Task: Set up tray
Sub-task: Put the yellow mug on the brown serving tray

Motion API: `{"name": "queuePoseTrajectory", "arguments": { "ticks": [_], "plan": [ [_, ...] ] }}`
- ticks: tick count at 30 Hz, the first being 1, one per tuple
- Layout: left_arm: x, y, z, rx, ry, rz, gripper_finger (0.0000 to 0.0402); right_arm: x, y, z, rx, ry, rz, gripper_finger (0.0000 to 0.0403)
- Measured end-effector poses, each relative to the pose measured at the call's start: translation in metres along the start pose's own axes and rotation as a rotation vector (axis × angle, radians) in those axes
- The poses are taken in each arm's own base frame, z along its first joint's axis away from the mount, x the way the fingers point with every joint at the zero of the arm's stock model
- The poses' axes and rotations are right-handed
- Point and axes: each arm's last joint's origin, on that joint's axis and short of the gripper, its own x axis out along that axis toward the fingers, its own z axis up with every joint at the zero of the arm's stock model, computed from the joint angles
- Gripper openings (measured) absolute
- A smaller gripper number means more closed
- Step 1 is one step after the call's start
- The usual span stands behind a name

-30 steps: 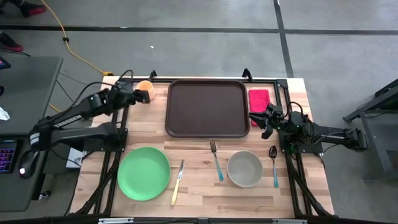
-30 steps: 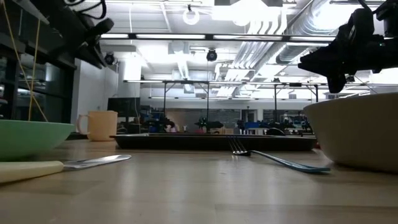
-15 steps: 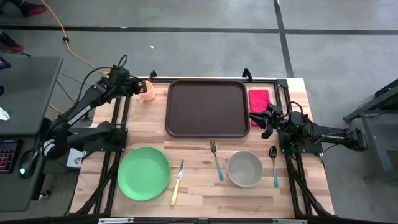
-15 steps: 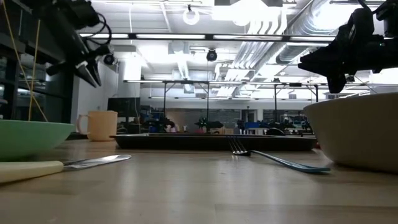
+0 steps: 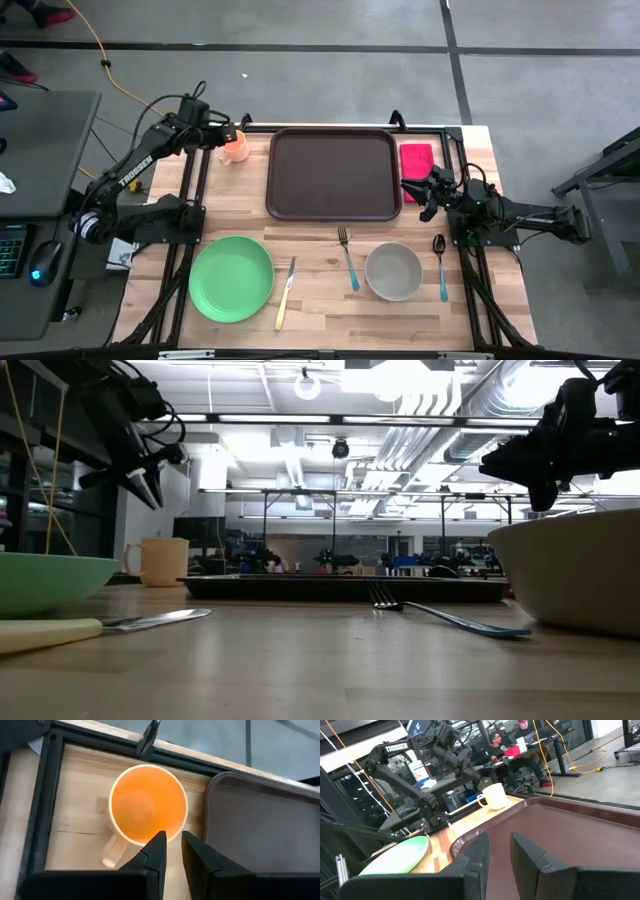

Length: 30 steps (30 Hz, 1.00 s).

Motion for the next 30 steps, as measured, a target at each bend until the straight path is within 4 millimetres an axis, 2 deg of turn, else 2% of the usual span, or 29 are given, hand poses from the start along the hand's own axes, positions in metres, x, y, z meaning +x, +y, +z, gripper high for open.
{"name": "queuePoseTrajectory", "arguments": {
  "ticks": [8,15,22,30],
  "plan": [
    [-0.001,-0.004,0.008,-0.185,-0.100,-0.028,0.0092,0.000,0.000,0.000,-0.001,0.003,-0.001,0.0057],
    [-0.001,-0.006,0.011,-0.263,-0.147,-0.037,0.0092,0.000,-0.001,-0.002,-0.004,0.019,-0.008,0.0057],
    [-0.001,-0.011,0.019,-0.422,-0.228,-0.110,0.0092,0.000,-0.001,-0.003,-0.005,0.028,-0.013,0.0057],
    [0.015,-0.026,0.025,-0.416,-0.208,-0.203,0.0092,0.000,-0.001,-0.003,-0.005,0.029,-0.013,0.0057]
  ]
}}
